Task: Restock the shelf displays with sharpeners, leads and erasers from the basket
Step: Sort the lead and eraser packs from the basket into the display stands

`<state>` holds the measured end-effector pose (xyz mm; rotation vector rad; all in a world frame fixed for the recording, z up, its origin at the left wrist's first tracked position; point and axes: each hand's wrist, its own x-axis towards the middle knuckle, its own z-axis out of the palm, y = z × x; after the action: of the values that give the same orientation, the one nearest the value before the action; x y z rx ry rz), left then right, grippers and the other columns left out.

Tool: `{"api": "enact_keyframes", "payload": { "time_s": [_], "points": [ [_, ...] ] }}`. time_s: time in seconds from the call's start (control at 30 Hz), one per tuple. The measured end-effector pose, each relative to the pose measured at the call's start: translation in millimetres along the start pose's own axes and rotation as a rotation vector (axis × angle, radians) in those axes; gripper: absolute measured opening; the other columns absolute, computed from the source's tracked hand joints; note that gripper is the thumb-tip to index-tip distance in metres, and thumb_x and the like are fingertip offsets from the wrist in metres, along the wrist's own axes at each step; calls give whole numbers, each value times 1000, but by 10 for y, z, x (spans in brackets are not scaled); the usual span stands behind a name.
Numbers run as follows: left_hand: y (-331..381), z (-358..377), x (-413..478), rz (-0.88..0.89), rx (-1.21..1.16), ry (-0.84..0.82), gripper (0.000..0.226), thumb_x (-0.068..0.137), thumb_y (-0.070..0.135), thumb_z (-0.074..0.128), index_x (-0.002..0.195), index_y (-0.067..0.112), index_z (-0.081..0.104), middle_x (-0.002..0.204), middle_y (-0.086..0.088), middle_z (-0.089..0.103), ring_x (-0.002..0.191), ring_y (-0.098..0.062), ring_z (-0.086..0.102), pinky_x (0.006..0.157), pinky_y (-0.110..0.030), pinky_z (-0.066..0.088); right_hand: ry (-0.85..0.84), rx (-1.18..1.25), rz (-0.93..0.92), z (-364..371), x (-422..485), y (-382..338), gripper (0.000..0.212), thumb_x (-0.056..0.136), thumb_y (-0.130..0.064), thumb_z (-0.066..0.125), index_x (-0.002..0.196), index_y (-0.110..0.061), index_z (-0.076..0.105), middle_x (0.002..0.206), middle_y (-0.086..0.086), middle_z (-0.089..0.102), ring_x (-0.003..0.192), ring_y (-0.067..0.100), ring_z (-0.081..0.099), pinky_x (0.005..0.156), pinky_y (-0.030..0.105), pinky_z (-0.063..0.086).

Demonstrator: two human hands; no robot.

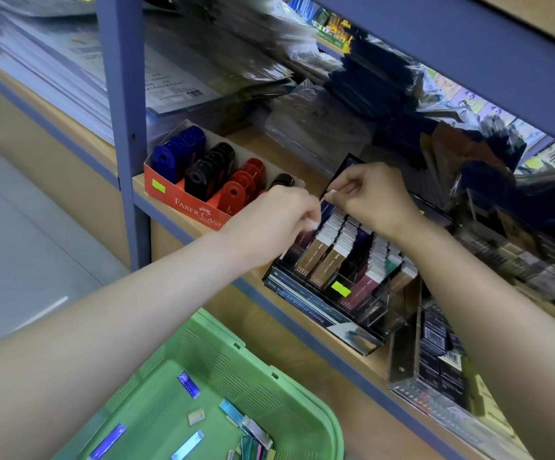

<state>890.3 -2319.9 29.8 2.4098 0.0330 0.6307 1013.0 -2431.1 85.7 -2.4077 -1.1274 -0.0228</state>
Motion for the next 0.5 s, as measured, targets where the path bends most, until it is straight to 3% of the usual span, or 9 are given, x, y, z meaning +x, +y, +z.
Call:
{"api": "enact_keyframes", "payload": {
  "time_s": [0.13, 0.27, 0.33, 0.5],
  "points": [
    [32, 5, -39, 4, 125, -39, 25, 97, 12, 48, 112, 14, 67, 103, -2, 61, 91, -21, 61, 77, -40, 51, -41, 3, -16, 89, -14, 11, 7, 83, -14, 72, 80, -18, 68, 73, -6, 61, 66, -3, 55, 65, 5, 43],
    [36, -1, -208, 66, 233, -75, 48, 99, 18, 41, 146, 16, 34, 133, -2, 50, 114, -17, 52, 92, -33, 47, -43, -23, -31, 121, 15, 36, 6, 85, -12, 69, 91, -13, 71, 77, -5, 60, 66, -5, 52, 63, -1, 39],
    [52, -23, -342, 78, 229, -46, 53, 97, 17, 45, 148, 17, 28, 140, -1, 44, 119, -16, 48, 97, -32, 44, -57, -29, -30, 101, 34, 45, 7, 85, -11, 69, 91, -13, 70, 76, -7, 59, 66, -5, 52, 64, 1, 40],
    [21, 67, -619, 148, 307, -46, 38, 89, 10, 56, 127, 9, 55, 119, -4, 56, 106, -18, 56, 93, -34, 48, -132, -66, -24, 91, 36, 50, 13, 79, -14, 76, 78, -20, 65, 73, -11, 59, 70, 1, 57, 76, 23, 51]
  ]
}}
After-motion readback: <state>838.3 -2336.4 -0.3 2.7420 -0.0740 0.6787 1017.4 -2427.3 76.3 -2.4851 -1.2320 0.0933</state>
